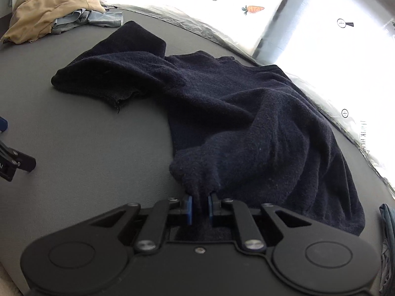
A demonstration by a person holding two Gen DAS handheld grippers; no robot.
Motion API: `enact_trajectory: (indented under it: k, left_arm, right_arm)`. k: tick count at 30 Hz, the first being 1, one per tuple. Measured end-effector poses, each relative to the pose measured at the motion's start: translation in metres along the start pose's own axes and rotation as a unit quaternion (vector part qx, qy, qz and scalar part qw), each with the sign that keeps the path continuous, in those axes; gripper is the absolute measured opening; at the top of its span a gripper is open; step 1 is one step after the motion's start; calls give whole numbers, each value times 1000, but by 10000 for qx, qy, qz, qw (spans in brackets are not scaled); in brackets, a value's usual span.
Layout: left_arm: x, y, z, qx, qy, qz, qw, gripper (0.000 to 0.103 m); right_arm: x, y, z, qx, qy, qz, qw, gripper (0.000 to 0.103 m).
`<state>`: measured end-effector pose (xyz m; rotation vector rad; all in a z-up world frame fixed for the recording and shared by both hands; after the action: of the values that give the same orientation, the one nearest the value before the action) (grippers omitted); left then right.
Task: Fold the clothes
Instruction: 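Grasp the sweater body with the right tool and drag it flat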
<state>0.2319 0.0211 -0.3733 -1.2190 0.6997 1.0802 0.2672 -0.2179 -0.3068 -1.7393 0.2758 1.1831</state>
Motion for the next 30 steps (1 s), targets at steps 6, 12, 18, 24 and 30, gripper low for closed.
enact_trajectory:
  k: [6, 12, 18, 24, 30]
  left_arm:
    - [-3, 1, 8, -93, 77, 50, 9999, 103]
    - [-2, 7, 43, -511, -131, 200, 9984, 103]
    - [4, 10, 85, -1123, -311, 397, 9924, 103]
    - [2, 13, 99, -1332, -397, 401, 9895, 103]
    - [-12, -3, 73, -1061, -307, 6, 9939, 103]
  right_arm:
    - [1, -20, 50, -256, -768, -236, 9964, 12]
    - [1, -50, 91, -117, -1538, -529, 9866, 12]
    - [8, -67, 152, -231, -2306, -550, 9712, 12]
    - [16, -49, 150, 332, -2308, -300, 9720, 25]
    - [-14, -41, 114, 727, -2095, -759, 9721, 47]
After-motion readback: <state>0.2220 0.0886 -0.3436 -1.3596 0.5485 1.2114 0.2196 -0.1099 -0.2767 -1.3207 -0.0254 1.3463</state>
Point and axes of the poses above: each gripper's, at about its wrist camera, not at the fingertips, and x roughly the way its jaws point, z to its left, y to its underside, the point moved 8 cm from there along x, roughly the way its jaws point, and after that the axes turned 15 degrees about -y, right-handed, at the moved point
